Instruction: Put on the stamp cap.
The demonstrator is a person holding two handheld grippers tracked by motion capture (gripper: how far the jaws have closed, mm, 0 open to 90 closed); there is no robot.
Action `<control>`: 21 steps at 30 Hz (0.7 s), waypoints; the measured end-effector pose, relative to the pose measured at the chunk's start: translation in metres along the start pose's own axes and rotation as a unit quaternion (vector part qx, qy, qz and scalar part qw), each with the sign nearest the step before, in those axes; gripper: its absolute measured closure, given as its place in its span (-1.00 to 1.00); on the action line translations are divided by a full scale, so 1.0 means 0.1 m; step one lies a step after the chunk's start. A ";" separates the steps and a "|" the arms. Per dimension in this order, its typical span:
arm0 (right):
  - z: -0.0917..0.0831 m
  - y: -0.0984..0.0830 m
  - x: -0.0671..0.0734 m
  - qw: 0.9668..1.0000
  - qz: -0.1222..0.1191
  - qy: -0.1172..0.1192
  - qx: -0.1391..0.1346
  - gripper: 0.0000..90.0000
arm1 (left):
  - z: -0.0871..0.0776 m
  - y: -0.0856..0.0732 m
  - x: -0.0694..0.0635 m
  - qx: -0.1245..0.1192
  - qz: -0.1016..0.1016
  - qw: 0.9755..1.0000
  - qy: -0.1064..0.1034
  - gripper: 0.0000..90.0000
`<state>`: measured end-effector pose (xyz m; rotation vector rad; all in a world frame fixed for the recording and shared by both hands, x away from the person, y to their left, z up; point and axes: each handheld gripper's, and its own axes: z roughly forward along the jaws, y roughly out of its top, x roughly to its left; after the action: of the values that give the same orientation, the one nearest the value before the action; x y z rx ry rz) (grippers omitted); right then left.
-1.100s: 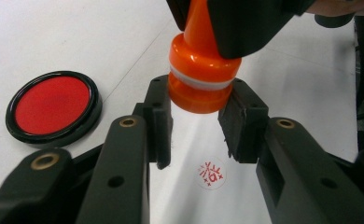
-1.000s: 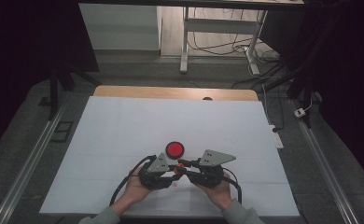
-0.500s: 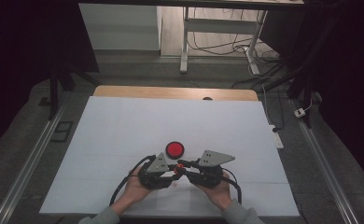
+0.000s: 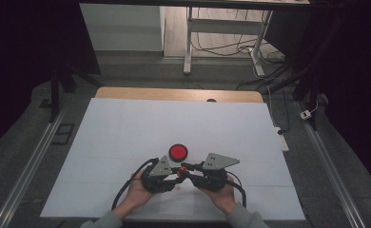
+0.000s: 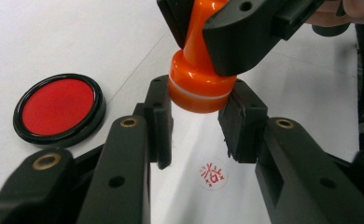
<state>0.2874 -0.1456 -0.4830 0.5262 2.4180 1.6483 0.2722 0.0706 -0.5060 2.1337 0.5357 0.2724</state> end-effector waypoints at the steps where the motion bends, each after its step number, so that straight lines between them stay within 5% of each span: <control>1: 0.00 0.00 0.00 1.000 0.000 -0.001 -0.002 0.61 | 0.00 0.00 0.00 0.000 0.000 1.000 0.000 0.44; 21: 0.00 -0.03 0.00 1.000 0.006 0.001 -0.006 0.62 | 0.00 0.00 -0.02 -0.003 0.004 1.000 0.004 0.45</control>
<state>0.2869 -0.1465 -0.4853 0.5386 2.4105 1.6679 0.2705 0.0699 -0.5062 2.1302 0.5314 0.2872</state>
